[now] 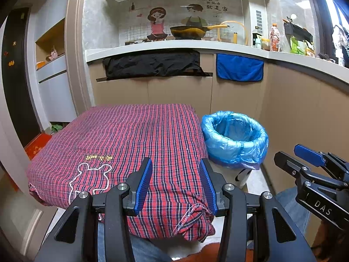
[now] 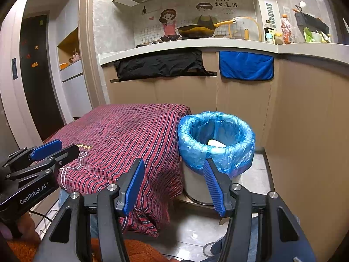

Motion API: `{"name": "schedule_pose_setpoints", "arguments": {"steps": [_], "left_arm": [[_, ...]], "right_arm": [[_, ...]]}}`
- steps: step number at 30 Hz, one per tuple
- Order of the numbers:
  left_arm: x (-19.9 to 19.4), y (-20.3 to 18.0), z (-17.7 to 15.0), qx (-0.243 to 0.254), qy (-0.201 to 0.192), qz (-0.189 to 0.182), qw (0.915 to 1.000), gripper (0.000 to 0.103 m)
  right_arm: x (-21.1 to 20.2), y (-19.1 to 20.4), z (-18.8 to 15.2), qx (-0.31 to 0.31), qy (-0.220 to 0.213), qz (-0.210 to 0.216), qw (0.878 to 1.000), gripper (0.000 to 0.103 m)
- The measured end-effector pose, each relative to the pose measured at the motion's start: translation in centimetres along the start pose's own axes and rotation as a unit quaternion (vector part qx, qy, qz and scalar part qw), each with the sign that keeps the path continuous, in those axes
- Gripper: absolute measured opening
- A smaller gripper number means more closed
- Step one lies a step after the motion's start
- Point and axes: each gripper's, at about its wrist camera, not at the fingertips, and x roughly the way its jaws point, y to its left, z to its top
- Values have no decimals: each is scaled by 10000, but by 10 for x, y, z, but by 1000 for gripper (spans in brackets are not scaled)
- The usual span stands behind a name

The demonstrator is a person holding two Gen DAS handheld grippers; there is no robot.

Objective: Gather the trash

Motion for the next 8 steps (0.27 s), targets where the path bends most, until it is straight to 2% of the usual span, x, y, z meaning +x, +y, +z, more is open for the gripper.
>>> {"name": "schedule_pose_setpoints", "arguments": {"steps": [8], "left_arm": [[2, 0, -1, -16, 15, -19, 10000, 48]], "right_arm": [[0, 0, 0, -4, 10, -6, 10000, 53]]}}
